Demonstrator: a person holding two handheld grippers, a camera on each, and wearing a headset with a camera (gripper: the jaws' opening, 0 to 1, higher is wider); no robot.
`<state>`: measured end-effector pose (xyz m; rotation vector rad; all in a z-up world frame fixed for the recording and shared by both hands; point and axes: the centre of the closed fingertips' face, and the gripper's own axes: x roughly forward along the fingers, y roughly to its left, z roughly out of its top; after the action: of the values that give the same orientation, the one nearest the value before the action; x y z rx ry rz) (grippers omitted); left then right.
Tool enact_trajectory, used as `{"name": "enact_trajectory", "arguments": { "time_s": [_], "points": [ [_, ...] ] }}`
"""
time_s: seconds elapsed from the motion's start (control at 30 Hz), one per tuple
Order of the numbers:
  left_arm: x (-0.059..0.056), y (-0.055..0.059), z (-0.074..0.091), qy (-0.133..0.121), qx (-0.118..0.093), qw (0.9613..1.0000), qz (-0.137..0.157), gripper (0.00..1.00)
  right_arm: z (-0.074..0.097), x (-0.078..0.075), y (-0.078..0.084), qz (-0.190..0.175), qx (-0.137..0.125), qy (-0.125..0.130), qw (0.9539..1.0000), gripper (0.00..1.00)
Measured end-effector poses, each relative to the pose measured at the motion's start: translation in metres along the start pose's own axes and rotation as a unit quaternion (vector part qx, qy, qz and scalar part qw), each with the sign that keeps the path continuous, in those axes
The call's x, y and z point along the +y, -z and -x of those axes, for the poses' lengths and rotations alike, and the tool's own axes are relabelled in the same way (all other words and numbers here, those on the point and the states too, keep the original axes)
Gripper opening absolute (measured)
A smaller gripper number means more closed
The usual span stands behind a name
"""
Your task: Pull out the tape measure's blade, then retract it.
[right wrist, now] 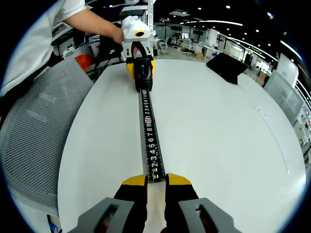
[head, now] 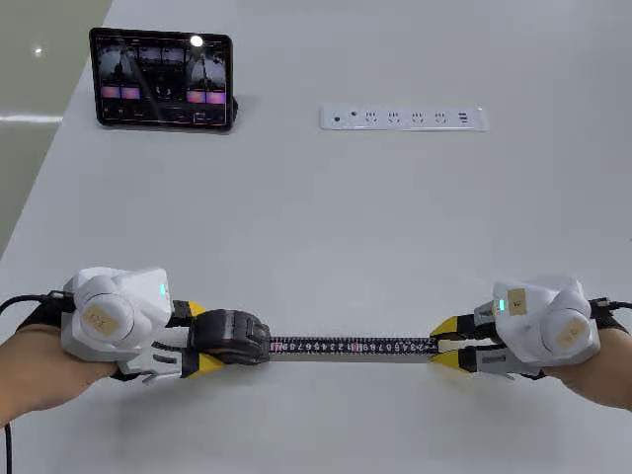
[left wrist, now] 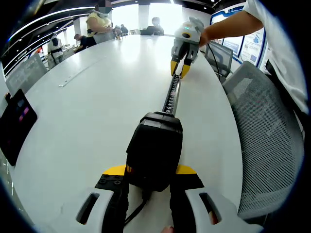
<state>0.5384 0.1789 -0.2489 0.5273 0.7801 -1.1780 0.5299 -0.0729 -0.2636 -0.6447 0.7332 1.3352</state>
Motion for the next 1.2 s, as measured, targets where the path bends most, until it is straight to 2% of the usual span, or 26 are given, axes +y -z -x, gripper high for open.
{"name": "enact_trajectory", "arguments": {
  "time_s": [0.53, 1.07, 1.2],
  "points": [
    [0.001, 0.001, -0.001, -0.001, -0.001, 1.0, 0.001, 0.28, 0.015, -0.006, 0.015, -0.002, 0.014, 0.006, 0.9999, 0.09],
    [0.001, 0.0, -0.001, -0.01, 0.002, 1.0, 0.001, 0.29, 0.011, -0.007, 0.016, -0.015, 0.023, -0.001, 0.9996, 0.1],
    [0.001, -0.001, 0.0, -0.014, 0.002, 0.9999, 0.001, 0.29, 0.01, -0.007, 0.016, -0.005, 0.027, -0.003, 0.9996, 0.11]
  ]
}}
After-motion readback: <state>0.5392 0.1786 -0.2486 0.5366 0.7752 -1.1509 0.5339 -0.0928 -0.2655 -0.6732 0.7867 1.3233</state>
